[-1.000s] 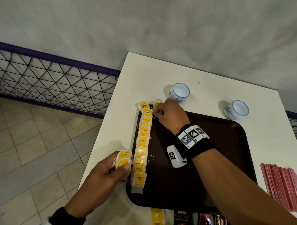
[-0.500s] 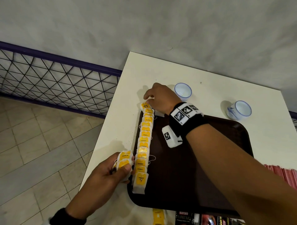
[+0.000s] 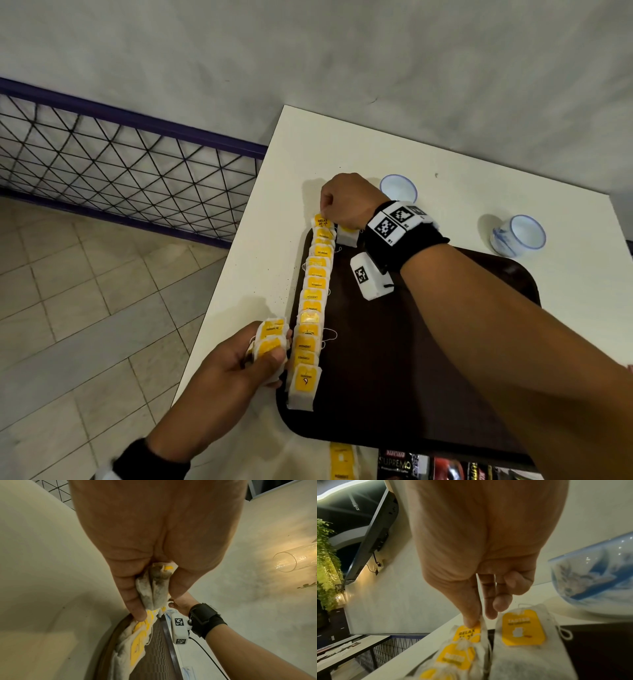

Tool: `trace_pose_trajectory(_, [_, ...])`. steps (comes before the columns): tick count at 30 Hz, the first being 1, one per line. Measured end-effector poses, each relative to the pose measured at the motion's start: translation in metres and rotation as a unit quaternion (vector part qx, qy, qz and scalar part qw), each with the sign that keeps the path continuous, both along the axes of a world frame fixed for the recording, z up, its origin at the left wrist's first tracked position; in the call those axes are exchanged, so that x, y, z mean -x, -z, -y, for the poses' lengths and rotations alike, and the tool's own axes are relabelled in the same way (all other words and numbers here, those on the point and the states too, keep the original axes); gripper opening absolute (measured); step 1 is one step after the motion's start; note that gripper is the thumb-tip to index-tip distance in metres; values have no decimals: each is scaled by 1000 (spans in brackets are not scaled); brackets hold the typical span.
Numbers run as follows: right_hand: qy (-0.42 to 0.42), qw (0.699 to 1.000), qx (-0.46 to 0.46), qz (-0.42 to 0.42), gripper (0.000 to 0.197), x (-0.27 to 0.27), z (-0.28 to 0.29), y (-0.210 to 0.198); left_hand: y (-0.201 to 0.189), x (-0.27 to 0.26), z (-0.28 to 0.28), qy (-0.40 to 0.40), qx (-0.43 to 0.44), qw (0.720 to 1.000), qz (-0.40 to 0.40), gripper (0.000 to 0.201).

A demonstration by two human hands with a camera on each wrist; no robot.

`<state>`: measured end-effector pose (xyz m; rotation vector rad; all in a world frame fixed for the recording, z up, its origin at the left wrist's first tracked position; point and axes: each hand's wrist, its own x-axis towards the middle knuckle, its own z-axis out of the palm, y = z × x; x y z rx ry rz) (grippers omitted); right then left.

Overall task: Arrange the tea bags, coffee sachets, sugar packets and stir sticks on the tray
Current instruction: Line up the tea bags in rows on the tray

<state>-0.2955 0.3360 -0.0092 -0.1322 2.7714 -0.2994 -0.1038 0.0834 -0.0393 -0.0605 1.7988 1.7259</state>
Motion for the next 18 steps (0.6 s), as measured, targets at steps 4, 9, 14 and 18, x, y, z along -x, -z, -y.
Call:
trace_pose_trajectory(4, [-6, 999, -53, -4, 24, -1, -1, 2, -1, 1, 0, 2, 4, 1000, 4, 21])
trace_pose_trajectory(9, [28, 999, -40, 7, 22, -3, -4, 0, -5, 3, 0, -2, 1, 1000, 1, 22])
trace_pose_trajectory(14, [29, 996, 52, -72, 18, -34, 7, -20, -10, 10, -2, 18, -4, 1000, -5, 27])
trace_pose_trajectory(18, [11, 974, 222, -44, 14, -94, 27, -33, -13, 17, -7, 41, -5, 999, -14, 24])
